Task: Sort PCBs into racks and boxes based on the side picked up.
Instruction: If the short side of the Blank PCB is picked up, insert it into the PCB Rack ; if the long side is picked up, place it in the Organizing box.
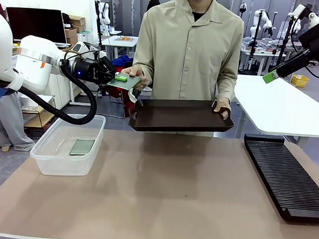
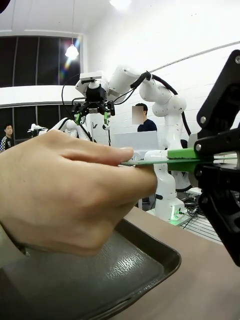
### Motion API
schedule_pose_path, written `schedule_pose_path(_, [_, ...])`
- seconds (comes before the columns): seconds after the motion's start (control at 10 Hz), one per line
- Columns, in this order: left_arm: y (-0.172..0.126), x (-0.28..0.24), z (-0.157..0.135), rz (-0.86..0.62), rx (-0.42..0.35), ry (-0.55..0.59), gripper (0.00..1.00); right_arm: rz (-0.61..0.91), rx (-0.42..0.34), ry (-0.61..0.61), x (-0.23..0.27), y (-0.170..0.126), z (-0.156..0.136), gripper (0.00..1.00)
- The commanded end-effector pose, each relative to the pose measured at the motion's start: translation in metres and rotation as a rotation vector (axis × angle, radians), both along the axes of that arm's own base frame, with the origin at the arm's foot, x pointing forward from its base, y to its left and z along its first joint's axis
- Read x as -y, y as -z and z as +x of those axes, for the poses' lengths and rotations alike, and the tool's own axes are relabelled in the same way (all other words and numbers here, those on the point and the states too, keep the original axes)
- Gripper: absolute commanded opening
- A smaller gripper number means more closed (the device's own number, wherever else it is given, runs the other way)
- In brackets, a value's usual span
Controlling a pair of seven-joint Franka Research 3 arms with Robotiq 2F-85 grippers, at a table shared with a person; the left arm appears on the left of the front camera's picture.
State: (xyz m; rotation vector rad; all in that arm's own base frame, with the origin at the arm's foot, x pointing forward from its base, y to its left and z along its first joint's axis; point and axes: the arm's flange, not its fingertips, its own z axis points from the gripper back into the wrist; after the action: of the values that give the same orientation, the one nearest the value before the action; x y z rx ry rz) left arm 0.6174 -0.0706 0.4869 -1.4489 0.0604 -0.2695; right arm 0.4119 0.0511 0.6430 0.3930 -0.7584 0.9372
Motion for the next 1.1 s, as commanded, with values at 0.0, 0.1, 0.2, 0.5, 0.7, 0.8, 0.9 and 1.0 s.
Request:
schedule_pose_path(0.0, [-0.0003,0.0006,-0.0012,-0.004,-0.003,0.010,0.00,0.008,0.002,-0.003,-0.0009,0.0016,0.0005,1.00])
schedule_pose_path(0.1, [-0.0003,0.0006,-0.0012,-0.004,-0.003,0.010,0.00,0.008,0.002,-0.003,-0.0009,0.0016,0.0005,1.00])
schedule_pose_path(0.2, [-0.0003,0.0006,-0.0012,-0.004,-0.003,0.010,0.00,0.008,0.002,-0.003,-0.0009,0.0016,0.0005,1.00])
schedule_pose_path(0.5, [-0.0003,0.0006,-0.0012,-0.004,-0.003,0.010,0.00,0.008,0.002,-0.003,-0.0009,0.0016,0.0005,1.00])
schedule_pose_path(0.7, [-0.0003,0.0006,-0.0012,-0.004,-0.003,0.010,0.00,0.008,0.002,-0.003,-0.0009,0.0016,0.0005,1.00])
schedule_pose_path(0.8, [-0.0003,0.0006,-0.0012,-0.004,-0.003,0.010,0.00,0.008,0.002,-0.003,-0.0009,0.0016,0.0005,1.00])
schedule_pose_path(0.9, [-0.0003,0.0006,-0.0012,-0.004,-0.003,0.010,0.00,0.008,0.002,-0.003,-0.0009,0.0016,0.0005,1.00])
schedule_pose_path(1.0, [-0.0003,0.0006,-0.0012,-0.004,-0.003,0.010,0.00,0.008,0.002,-0.003,-0.0009,0.0016,0.0005,1.00])
